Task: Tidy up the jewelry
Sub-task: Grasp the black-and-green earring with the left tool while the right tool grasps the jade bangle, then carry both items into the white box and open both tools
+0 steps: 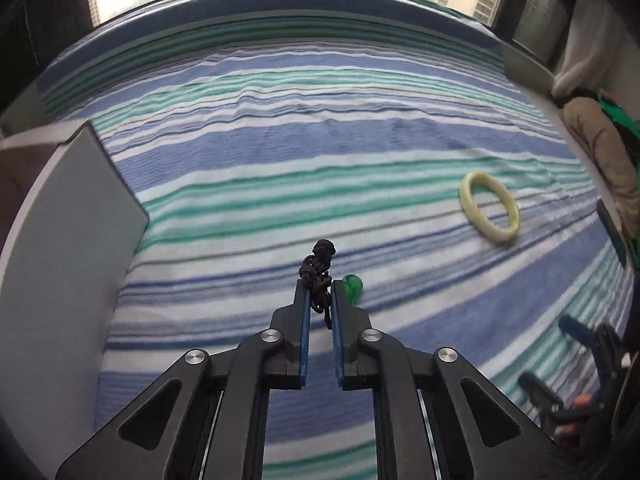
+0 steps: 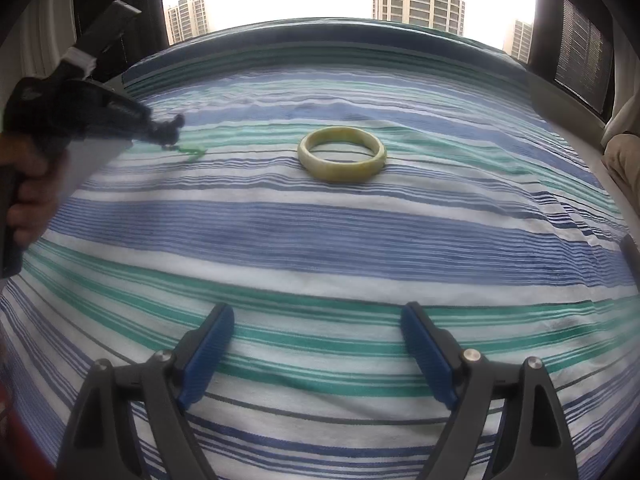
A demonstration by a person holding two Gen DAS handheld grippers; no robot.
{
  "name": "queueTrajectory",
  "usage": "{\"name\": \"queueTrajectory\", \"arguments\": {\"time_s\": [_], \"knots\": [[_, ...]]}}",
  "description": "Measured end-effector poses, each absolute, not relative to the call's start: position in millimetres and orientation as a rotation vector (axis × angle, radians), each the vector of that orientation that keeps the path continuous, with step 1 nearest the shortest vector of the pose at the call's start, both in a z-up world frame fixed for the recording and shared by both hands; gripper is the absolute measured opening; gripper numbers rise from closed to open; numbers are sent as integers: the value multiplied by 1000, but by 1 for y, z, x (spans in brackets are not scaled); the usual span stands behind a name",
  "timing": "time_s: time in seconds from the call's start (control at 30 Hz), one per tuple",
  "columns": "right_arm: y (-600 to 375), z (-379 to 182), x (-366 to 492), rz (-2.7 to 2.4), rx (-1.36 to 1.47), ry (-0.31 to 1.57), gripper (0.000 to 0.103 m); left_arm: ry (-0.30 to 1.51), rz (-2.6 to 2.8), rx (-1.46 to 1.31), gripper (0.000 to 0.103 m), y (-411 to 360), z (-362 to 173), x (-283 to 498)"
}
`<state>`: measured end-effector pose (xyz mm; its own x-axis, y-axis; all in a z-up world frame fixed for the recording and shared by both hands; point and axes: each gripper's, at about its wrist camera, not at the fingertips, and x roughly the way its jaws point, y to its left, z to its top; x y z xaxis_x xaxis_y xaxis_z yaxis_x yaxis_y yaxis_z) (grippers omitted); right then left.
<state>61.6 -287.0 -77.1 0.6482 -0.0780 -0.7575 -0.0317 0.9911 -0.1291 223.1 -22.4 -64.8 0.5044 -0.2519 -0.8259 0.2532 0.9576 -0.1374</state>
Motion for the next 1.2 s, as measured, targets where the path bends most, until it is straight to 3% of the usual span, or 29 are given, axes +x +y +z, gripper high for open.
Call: {"name": "queueTrajectory", "arguments": {"time_s": [0.33, 0.4, 0.47, 0.57, 0.73, 0.8, 0.97, 1.0, 1.03, 1.07, 1.1, 1.2], "knots": [[-286, -78, 64, -29, -141, 870, 88, 920, -348, -91, 8, 30, -48, 112], [-286, -78, 65, -1, -139, 882, 95, 906, -351, -98, 8, 31, -46, 101], [-289, -76, 68, 22, -127, 909, 96, 905, -356, -106, 8, 31, -47, 95], [-297, -58, 82, 83, -14, 994, 94, 903, -375, -124, 8, 35, -50, 80], [-290, -14, 138, 101, -51, 962, 92, 904, -378, -159, 8, 46, -53, 63], [-288, -19, 174, 85, -74, 1025, 70, 894, -372, -192, 8, 55, -48, 57], [-282, -56, 232, 74, -164, 1149, 49, 853, -341, -246, 8, 80, -25, 35], [-280, -61, 236, 83, -181, 1165, 37, 841, -336, -255, 8, 86, -20, 29], [-277, -62, 236, 72, -207, 1155, 32, 829, -331, -265, 8, 92, -15, 24], [-274, -63, 235, 86, -211, 1160, 19, 822, -325, -276, 8, 97, -10, 19], [-272, -63, 234, 92, -208, 1164, 13, 816, -321, -289, 8, 103, -5, 14], [-267, -56, 223, 101, -188, 1132, 10, 806, -310, -347, 8, 124, 8, 3]]}}
